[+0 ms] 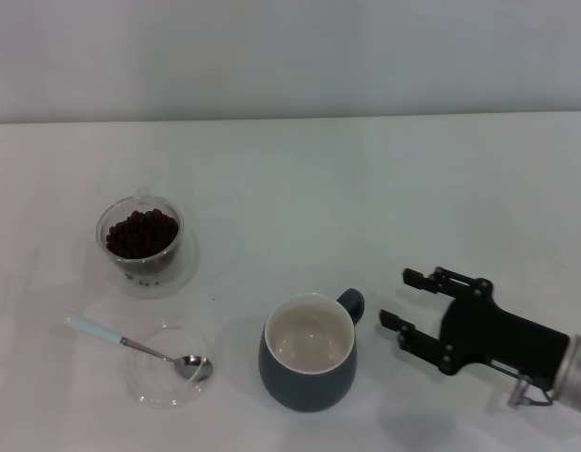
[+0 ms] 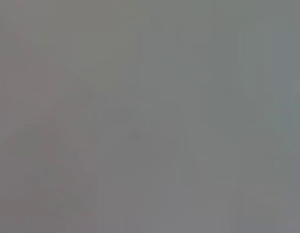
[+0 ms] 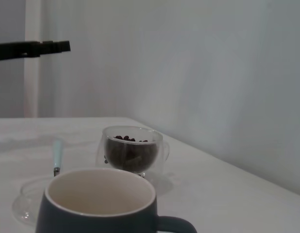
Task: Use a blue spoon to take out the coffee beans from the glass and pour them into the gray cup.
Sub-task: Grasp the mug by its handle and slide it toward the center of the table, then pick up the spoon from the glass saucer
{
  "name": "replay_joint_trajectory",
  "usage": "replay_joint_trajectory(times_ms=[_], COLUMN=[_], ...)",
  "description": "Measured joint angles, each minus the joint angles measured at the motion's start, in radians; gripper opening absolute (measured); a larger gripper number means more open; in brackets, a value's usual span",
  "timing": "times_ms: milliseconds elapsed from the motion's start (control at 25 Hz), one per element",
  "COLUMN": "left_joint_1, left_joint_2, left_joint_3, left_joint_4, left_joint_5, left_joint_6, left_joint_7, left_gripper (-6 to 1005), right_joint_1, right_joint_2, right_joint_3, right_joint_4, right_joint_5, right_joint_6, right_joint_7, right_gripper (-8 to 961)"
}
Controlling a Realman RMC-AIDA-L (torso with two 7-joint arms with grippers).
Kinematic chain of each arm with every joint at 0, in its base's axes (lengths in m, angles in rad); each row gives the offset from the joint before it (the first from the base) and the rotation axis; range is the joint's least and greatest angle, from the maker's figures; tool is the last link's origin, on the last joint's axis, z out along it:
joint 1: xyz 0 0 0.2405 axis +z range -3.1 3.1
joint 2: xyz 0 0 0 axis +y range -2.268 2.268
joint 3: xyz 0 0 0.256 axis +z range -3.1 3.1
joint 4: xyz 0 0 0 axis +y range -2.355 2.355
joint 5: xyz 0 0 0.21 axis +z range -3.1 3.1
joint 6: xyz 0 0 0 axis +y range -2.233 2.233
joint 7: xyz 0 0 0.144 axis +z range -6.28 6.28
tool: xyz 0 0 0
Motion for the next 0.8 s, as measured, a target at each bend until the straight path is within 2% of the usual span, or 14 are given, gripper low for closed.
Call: replay_joint_trajectory(times_ms=[240, 400, 600, 800], left_joint_1=[0.002, 0.006, 0.024, 0.055], left_joint_2=[0.000, -0.002, -0.004, -0.006], left_joint_3=[0.000, 0.001, 0.009, 0.009], left_joint_4=[-0.002, -0.009, -0.012, -0.047], left_joint_5=[0.000, 0.004, 0.029, 0.051], left_joint_6=[0.000, 0.004, 0.007, 0.040], left_joint_7=[-0.003, -0.014, -0.206, -0.443], left_gripper=[801, 800, 800, 801], right_joint_1=[-0.010, -0.016, -0.017, 0.000], right_joint_2=[-0.032, -0.048, -0.071, -0.087], right_joint_3=[0.019, 0.114, 0.242, 0.317], right_joint_4=[0.092, 0.179, 0.213, 0.209], right_joint_5=[0.005, 0.007, 0.007, 0.007], right_joint_6=[-0.144, -0.305, -0.424, -0.443], right_joint_7=[0.057, 0.069, 0.062, 0.054], right_gripper=[613, 613, 613, 612])
